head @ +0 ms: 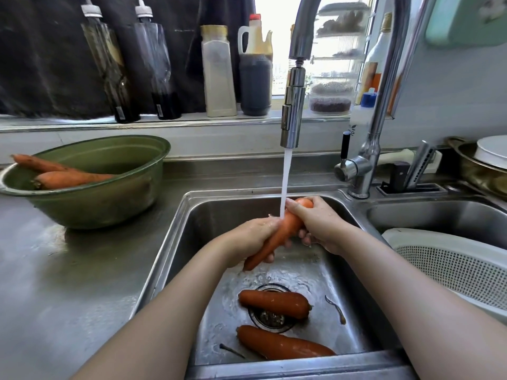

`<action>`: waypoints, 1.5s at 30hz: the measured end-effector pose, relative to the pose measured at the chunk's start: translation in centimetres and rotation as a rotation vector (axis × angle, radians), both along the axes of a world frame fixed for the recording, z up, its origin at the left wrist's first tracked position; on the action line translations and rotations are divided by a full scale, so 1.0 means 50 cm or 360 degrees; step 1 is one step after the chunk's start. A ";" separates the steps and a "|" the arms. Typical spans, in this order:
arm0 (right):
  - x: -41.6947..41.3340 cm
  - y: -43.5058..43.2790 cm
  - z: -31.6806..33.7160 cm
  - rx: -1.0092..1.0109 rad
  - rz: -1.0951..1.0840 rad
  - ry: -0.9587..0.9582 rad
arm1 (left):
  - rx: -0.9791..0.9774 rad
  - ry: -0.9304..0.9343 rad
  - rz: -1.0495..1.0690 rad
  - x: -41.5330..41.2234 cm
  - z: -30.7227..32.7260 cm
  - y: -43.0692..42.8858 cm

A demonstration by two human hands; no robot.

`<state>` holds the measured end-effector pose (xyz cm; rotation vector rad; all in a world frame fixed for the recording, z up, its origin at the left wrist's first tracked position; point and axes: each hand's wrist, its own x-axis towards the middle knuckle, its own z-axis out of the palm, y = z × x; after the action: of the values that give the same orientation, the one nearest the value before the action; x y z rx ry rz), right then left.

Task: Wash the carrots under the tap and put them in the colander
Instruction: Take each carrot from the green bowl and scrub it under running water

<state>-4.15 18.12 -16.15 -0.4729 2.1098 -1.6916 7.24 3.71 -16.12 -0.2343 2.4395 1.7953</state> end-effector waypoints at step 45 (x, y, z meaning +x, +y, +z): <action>-0.008 0.000 -0.016 -0.0024 -0.0016 0.0030 | 0.0023 0.0008 0.0009 0.003 0.003 0.020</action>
<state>-4.57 18.13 -16.98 -0.4850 2.1175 -1.7163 7.37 4.69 -15.97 -0.2357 2.4310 1.8173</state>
